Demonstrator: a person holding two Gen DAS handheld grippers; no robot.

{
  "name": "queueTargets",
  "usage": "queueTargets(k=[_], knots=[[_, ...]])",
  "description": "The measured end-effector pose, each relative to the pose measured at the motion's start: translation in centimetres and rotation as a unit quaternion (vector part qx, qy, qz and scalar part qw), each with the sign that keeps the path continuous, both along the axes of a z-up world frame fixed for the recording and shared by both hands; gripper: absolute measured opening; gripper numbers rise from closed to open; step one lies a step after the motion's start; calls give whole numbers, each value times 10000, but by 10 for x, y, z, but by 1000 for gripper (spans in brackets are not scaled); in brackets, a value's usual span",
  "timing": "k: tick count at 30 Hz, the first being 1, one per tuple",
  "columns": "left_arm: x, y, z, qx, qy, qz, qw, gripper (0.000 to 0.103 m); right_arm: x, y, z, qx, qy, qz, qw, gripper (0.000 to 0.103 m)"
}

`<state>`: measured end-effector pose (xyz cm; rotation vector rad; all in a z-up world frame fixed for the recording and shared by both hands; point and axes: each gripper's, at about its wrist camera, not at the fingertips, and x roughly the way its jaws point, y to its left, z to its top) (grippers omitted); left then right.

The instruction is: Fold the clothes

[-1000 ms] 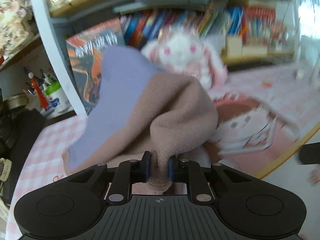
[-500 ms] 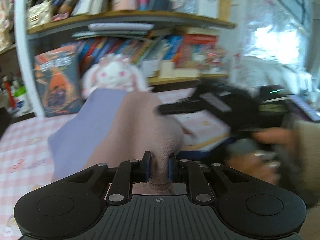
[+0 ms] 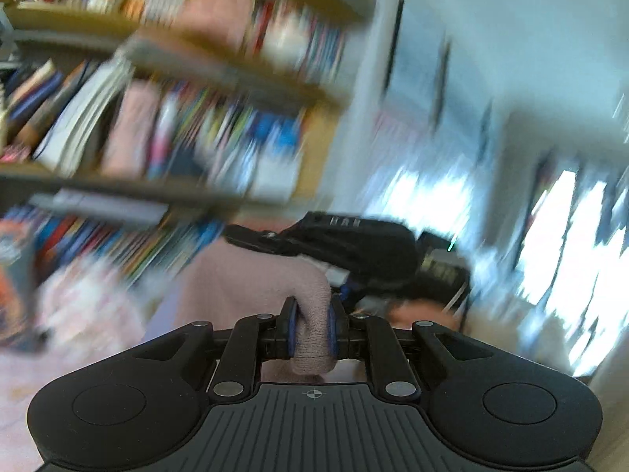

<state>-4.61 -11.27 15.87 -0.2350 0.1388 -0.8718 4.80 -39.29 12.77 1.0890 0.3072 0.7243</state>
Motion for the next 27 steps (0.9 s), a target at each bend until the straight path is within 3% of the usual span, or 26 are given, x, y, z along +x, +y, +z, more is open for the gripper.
queueTargets(k=[3, 5, 6, 7, 9, 10, 12, 13, 15, 17, 20, 23, 27], knots=[[2, 34, 10, -925, 319, -242, 9949, 14, -7, 16, 63, -619, -705, 156, 9955, 11], [6, 56, 3, -1257, 704, -197, 9894, 15, -8, 40, 76, -1146, -627, 212, 9912, 12], [8, 65, -7, -1234, 922, -66, 9880, 15, -7, 53, 78, -1421, -512, 225, 9883, 12], [11, 73, -22, -1049, 1174, 126, 9875, 15, -3, 67, 73, -1671, -313, 247, 9851, 12], [18, 88, -58, -499, 1707, 567, 9824, 15, 12, 96, 29, -2078, 505, 349, 9762, 12], [22, 94, -80, -132, 2040, 847, 9752, 14, 19, 111, 3, -2286, 923, 429, 9682, 12], [30, 107, -122, 472, 2720, 1435, 9503, 14, 33, 141, -66, -2791, 1815, 690, 9404, 11], [33, 117, -134, 519, 2890, 1599, 9425, 14, 37, 155, -97, -2991, 2231, 788, 9244, 11], [39, 138, -156, 568, 3201, 1917, 9260, 14, 40, 178, -137, -3145, 2611, 926, 9079, 11], [43, 157, -163, 616, 3336, 2047, 9181, 14, 41, 199, -155, -3261, 2739, 1001, 8992, 11], [49, 173, -164, 942, 3313, 2186, 9130, 14, 52, 228, -160, -3547, 2515, 966, 8953, 14], [55, 189, -169, 1137, 3346, 2373, 9049, 14, 58, 248, -160, -3744, 2393, 1013, 8901, 25], [69, 215, -186, 1212, 3535, 2760, 8855, 14, 41, 248, -153, -3572, 2201, 1160, 9003, 42]])
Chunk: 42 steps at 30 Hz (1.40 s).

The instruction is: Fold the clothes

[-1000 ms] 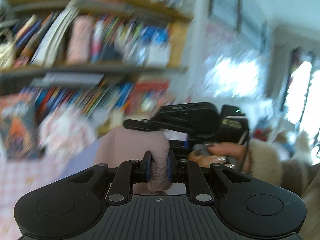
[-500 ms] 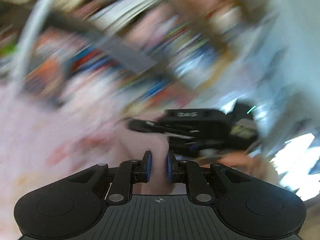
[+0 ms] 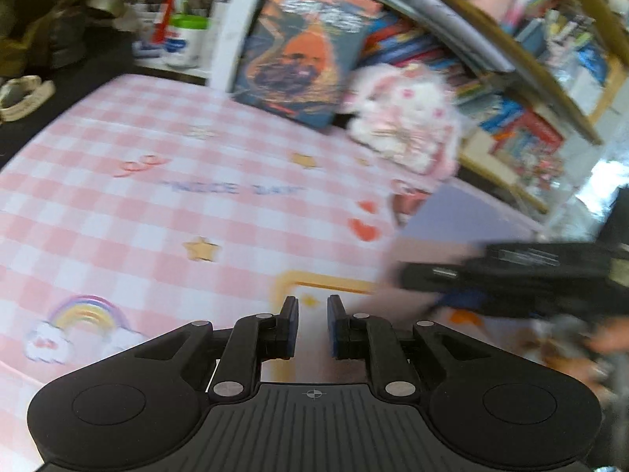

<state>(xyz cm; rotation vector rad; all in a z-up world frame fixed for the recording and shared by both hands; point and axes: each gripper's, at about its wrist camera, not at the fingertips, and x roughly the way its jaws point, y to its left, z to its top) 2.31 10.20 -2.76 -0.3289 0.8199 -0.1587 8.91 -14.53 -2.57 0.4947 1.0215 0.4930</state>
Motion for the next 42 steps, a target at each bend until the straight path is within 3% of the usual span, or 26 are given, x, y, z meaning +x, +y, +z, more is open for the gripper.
queueTargets(k=[3, 6, 8, 10, 11, 14, 17, 20, 22, 23, 24, 26, 28, 31, 35, 39, 42], knots=[[5, 14, -3, 147, 34, 285, 9995, 14, -14, -20, 1, 178, -20, -46, 9998, 43], [-7, 13, 17, 138, -471, 159, 9987, 18, -26, -47, 0, 316, 87, -410, 9986, 45], [-16, 1, 31, 216, -842, -252, 9959, 30, -30, -67, -3, 465, 204, -760, 9958, 45], [-24, -19, 37, 491, -1118, -790, 9894, 51, -34, -88, -7, 601, 308, -1116, 9915, 45], [-26, -31, 37, 681, -1208, -1086, 9844, 53, -34, -98, -8, 643, 326, -1274, 9892, 46], [-26, -66, 25, 1341, -1190, -1609, 9706, 54, -29, -123, -13, 720, 368, -1706, 9820, 46], [-22, -84, 11, 1771, -1043, -1795, 9621, 54, -17, -139, -19, 854, 423, -2007, 9750, 49], [-16, -87, -3, 2082, -775, -1755, 9591, 54, -1, -143, -29, 950, 620, -2150, 9700, 51], [-14, -83, -5, 1984, -704, -1725, 9622, 53, 9, -142, -34, 912, 717, -2277, 9668, 38], [-12, -80, -6, 1861, -644, -1689, 9658, 51, 12, -140, -34, 906, 704, -2331, 9657, 19], [-11, -79, -7, 1733, -597, -1667, 9688, 44, 15, -139, -30, 932, 609, -2337, 9659, 12], [-12, -73, -7, 1511, -519, -1636, 9735, 34, 19, -134, -17, 965, 242, -2272, 9688, 9], [-14, -69, -9, 1386, -467, -1587, 9764, 21, 22, -124, 1, 947, -148, -2136, 9722, 9], [-12, -64, -11, 1110, -373, -1571, 9806, 18, 28, -101, 28, 845, -688, -1805, 9775, 8], [-14, -77, -11, 1035, -323, -1872, 9763, 16, 35, -46, 59, 766, -1268, -986, 9840, 8], [-22, -91, -9, 1162, -343, -1944, 9734, 18, 26, 19, 73, 992, -1268, 439, 9860, 8], [-30, -87, -11, 1031, -281, -1786, 9781, 27, 6, 58, 77, 1387, -1078, 1896, 9660, 8]])
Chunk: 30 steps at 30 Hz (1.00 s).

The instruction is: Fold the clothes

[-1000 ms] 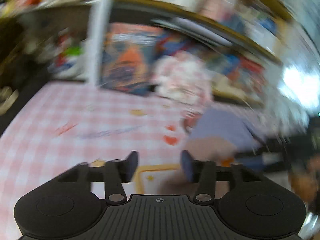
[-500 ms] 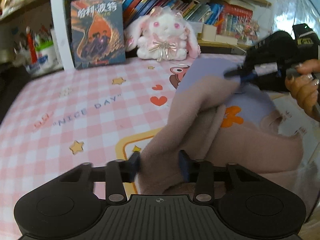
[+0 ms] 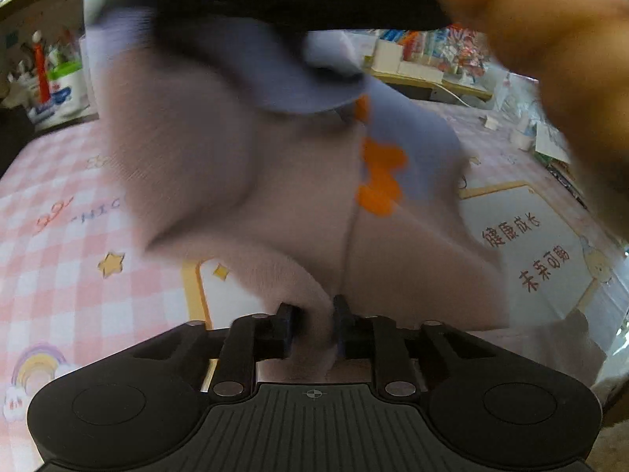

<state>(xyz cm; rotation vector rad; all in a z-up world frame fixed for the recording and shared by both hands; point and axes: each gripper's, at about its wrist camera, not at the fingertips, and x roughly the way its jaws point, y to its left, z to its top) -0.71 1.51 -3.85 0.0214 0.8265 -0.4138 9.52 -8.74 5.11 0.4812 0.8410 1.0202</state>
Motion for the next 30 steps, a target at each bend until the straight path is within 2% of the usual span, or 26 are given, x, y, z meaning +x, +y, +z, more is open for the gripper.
queueTargets(k=[2, 3, 6, 8, 11, 15, 17, 19, 22, 24, 26, 27, 28, 30], knots=[[-5, 0, -1, -111, 45, 102, 9999, 29, -14, 17, -1, -88, 68, 703, 9975, 8], [-8, -4, -2, -156, 52, 127, 9998, 31, -19, 21, -5, -168, 155, 842, 9962, 8], [-15, -14, -4, -291, 75, 204, 9993, 34, -30, 18, -19, -308, 502, 1036, 9929, 8], [-19, -27, -5, -381, 95, 89, 9992, 36, -35, 7, -26, -330, 691, 1040, 9916, 7], [-23, -46, -5, -457, 120, -105, 9988, 41, -40, -29, -31, -488, 806, 727, 9929, 7], [-35, -56, -2, -631, 288, -220, 9974, 49, -48, -96, -46, -905, 1010, -55, 9907, 8], [-48, -45, 1, -717, 435, -262, 9961, 55, -58, -129, -59, -1252, 1139, -293, 9851, 8], [-58, -24, 3, -716, 563, -245, 9955, 55, -77, -154, -70, -1454, 1226, -305, 9813, 7], [-62, 3, 8, -550, 781, 165, 9953, 55, -95, -177, -73, -1539, 1157, -215, 9811, 7], [-50, 23, 21, -523, 674, 774, 9933, 56, -105, -189, -74, -1584, 1077, -138, 9814, 7], [-29, 32, 33, -714, 498, 1243, 9884, 61, -111, -191, -79, -1568, 1120, -53, 9812, 7], [-19, 36, 39, -813, 408, 1471, 9849, 70, -114, -192, -81, -1565, 1151, -8, 9810, 7], [-4, 37, 40, -927, 390, 1602, 9820, 73, -118, -195, -81, -1583, 1153, 24, 9806, 7], [23, 38, 40, -1150, 356, 1755, 9771, 73, -127, -201, -79, -1633, 1102, 47, 9804, 7]])
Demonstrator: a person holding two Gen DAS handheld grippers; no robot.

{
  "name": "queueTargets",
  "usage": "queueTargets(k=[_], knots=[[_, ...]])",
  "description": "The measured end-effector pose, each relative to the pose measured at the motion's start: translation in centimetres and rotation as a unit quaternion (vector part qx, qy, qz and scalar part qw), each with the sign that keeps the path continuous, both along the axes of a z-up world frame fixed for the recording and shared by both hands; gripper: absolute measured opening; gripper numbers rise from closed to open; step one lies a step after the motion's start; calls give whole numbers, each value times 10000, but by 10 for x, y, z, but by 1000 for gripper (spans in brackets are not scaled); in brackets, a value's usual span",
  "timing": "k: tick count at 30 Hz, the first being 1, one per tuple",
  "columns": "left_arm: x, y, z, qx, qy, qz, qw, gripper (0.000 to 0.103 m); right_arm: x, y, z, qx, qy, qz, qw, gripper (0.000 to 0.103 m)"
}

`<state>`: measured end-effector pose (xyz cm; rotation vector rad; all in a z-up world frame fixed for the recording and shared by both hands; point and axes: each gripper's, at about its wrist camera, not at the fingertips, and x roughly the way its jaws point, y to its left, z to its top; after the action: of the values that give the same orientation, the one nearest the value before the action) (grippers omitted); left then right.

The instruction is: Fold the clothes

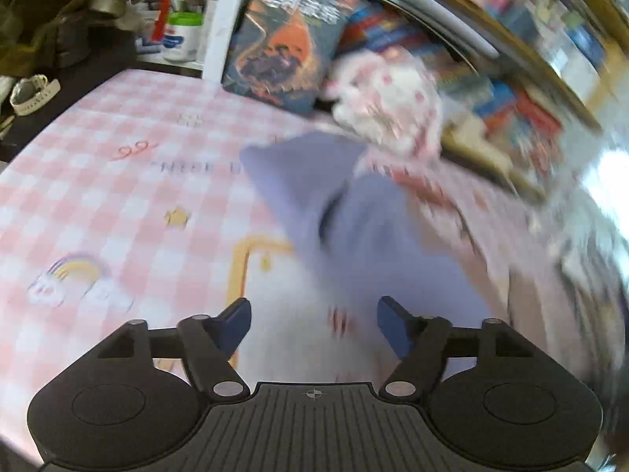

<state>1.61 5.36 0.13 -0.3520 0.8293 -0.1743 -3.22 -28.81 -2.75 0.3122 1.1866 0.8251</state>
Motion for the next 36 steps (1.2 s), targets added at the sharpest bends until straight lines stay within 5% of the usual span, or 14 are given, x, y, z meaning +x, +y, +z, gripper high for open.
queueTargets(k=[3, 8, 10, 14, 17, 20, 22, 23, 25, 28, 30, 33, 36], knots=[[32, -12, -10, 22, 38, 157, 9999, 73, -9, -10, 4, -150, -146, 7, 9998, 7], [75, -49, -38, 585, 624, 277, 9960, 67, -16, -27, 9, -397, -328, -215, 9984, 8], [81, -54, -45, 681, 671, 463, 9943, 16, -16, -33, 10, -477, -380, -463, 9971, 8], [89, -42, -39, 493, 416, 838, 9944, 9, -8, -43, 15, -1004, -884, -1005, 9859, 8], [80, -21, -13, 79, -282, 1195, 9924, 8, 9, -26, 16, -1930, -1823, -1226, 9563, 8], [54, 1, 5, -279, -972, 1694, 9804, 8, 31, 11, 18, -2816, -3069, -1213, 9010, 7], [36, 16, 7, -272, -1073, 2012, 9733, 8, 30, 29, 35, -2832, -3851, -1207, 8700, 6], [31, 23, -2, -174, -875, 2064, 9744, 8, 23, 31, 46, -2610, -4107, -1121, 8664, 5], [19, 37, -21, 28, -442, 2138, 9759, 8, 6, 30, 63, -2133, -4245, -665, 8774, 5], [0, 52, -50, -19, 44, 2252, 9743, 8, -5, 17, 58, -1154, -3009, 412, 9457, 5], [-9, 55, -60, -83, 169, 2297, 9731, 8, -7, 4, 44, -554, -2079, 722, 9739, 5], [-12, 55, -62, -52, 145, 2279, 9736, 8, -4, -14, 21, 265, -804, 884, 9925, 5], [-5, 55, -61, 50, 165, 2237, 9745, 8, -9, -13, 6, 546, -28, 1128, 9921, 5]])
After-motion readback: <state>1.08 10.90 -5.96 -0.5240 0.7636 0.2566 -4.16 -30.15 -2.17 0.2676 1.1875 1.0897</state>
